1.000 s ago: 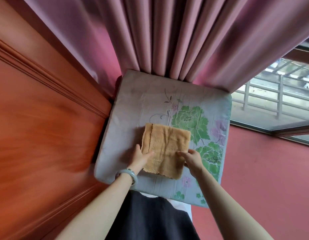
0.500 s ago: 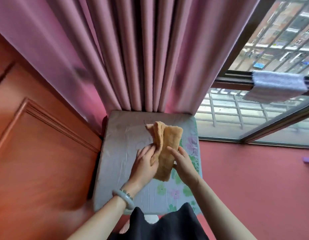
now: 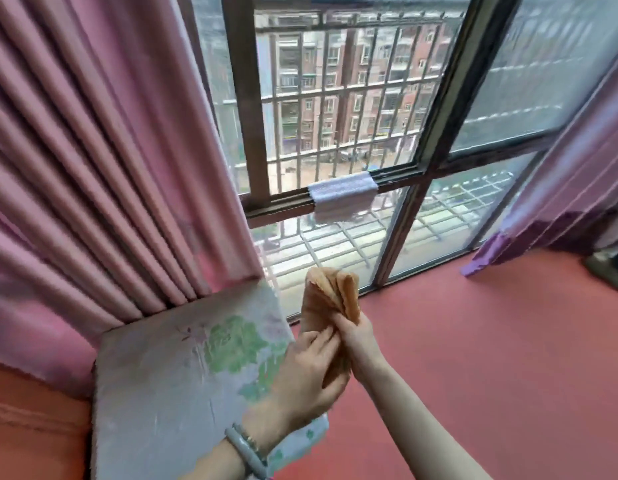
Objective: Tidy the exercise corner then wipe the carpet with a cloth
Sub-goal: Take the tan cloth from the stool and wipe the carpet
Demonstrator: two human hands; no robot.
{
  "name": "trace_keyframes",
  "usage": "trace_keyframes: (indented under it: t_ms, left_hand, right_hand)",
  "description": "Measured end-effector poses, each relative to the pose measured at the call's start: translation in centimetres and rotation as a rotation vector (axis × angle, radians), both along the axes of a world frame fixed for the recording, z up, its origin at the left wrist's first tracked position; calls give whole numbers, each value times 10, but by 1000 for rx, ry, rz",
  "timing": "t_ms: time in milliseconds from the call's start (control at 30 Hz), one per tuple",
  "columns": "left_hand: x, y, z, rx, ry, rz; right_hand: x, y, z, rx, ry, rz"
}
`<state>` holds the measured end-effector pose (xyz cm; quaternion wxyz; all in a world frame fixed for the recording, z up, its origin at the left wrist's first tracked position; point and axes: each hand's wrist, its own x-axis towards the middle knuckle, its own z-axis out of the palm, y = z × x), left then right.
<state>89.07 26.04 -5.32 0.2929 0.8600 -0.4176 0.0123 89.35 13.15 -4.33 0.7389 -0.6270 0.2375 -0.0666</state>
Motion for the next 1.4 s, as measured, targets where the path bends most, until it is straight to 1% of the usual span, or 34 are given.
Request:
trace_keyframes:
  t_ms: [100,200,400,533,633,733,900,1100,1233,1400]
  left_hand:
    - [-30,-45,6,25,19,-119]
    - [-54,-87,13,108,-27,-219]
    - [-100,-176,13,183,-78,-192]
    - [-125,-238,8,135,-39,-216]
    - [-141,-287,12,88,-66,-258]
    - [-153,-340,20,64,-48,-297]
    - [-172,-433,27,30,-32,-377]
    - [-195,-554,19,5,12,-497]
    - [-206,-638,11,40,87,-554]
    - [-231,-735,14,56,69,-646]
  right_hand:
    - [-47,-61,1,-15,7,-137]
    - [-104,-128,-3,-100,65,-246]
    - [-225,-240,5,-288,158,-430]
    - [-298,-294,21,-365,174,-548]
    - [-345,-333,33,-395,204,-628]
    - [-386,-370,42,-446,234,-732]
    - [-443,-430,49,-469,277,-879]
    - [-484,-517,40,-473,316,-973]
    - [-501,-584,38,-459,336,-1025]
    - [-532,-663,34,-424,339,-1103]
